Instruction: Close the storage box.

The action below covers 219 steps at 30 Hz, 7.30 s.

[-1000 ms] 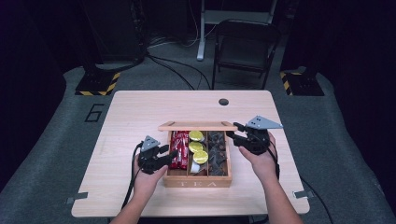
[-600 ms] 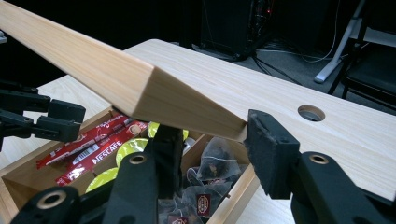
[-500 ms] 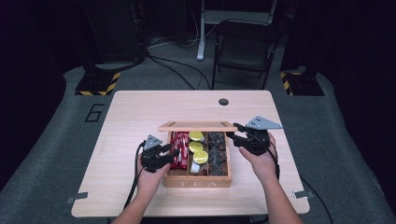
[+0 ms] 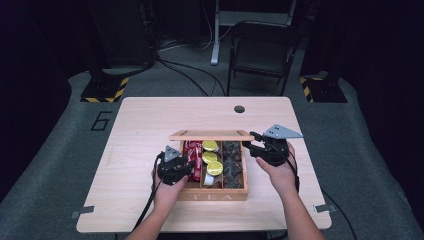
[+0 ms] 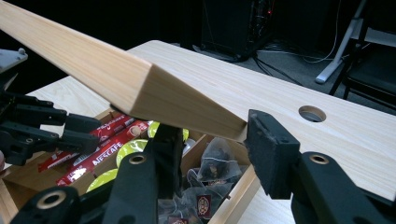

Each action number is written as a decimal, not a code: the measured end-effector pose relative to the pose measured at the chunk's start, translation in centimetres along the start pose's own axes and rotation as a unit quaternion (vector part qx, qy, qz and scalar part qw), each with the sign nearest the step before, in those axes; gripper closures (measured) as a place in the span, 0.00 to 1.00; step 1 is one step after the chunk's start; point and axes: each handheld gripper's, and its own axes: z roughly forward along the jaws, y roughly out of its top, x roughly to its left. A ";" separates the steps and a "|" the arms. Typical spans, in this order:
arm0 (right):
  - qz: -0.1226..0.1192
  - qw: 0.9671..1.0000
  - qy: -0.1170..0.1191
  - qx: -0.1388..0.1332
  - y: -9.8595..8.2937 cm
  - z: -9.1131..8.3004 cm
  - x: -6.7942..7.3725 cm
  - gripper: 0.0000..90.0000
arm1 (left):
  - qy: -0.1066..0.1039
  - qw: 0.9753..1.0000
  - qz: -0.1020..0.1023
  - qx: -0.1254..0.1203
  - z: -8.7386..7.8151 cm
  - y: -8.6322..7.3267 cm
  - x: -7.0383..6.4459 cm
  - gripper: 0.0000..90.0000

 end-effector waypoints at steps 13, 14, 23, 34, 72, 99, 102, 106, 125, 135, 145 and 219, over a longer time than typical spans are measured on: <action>-0.001 1.000 0.002 0.001 0.0 0.0 -0.1 0.63 | 0.007 1.000 -0.001 0.002 -0.4 0.1 0.1 0.84; -0.002 1.000 0.002 0.001 0.0 0.0 -0.1 0.63 | 0.006 1.000 0.004 0.005 -0.5 0.1 0.2 0.85; 0.002 1.000 0.003 0.000 0.0 0.0 -0.1 0.63 | -0.009 1.000 0.007 0.003 -1.5 0.3 0.3 0.88; 0.003 1.000 0.003 -0.001 0.0 0.1 -0.1 0.63 | -0.018 1.000 0.002 -0.002 -2.9 0.4 0.8 0.91; 0.002 1.000 0.000 -0.001 0.0 0.1 -0.1 0.63 | -0.050 0.996 0.027 0.067 -4.2 0.1 1.1 0.94; 0.001 1.000 -0.003 -0.001 0.0 0.1 0.0 0.63 | -0.001 1.000 0.000 0.021 -8.6 -0.5 5.7 0.96; 0.001 1.000 -0.003 -0.001 -0.1 0.1 0.0 0.63 | 0.000 1.000 -0.013 0.017 -9.0 -0.9 6.5 0.96; 0.003 1.000 -0.004 -0.003 -0.1 0.1 0.0 0.63 | 0.005 1.000 -0.025 0.011 -9.2 -1.4 7.3 0.96; 0.000 1.000 -0.004 -0.002 -0.2 0.1 0.1 0.63 | 0.040 0.998 -0.050 0.008 -9.2 -2.9 10.7 0.95; 0.000 1.000 -0.004 -0.002 -0.2 0.1 0.1 0.63 | 0.050 0.997 -0.063 0.019 -7.7 -4.1 11.6 0.95; -0.001 1.000 -0.002 -0.002 -0.3 0.1 0.1 0.63 | 0.059 0.996 -0.061 0.036 -6.8 -4.6 11.9 0.95; -0.009 1.000 -0.008 0.009 -1.3 -0.3 0.8 0.62 | -0.012 0.999 0.028 0.010 -7.6 -0.4 5.5 0.65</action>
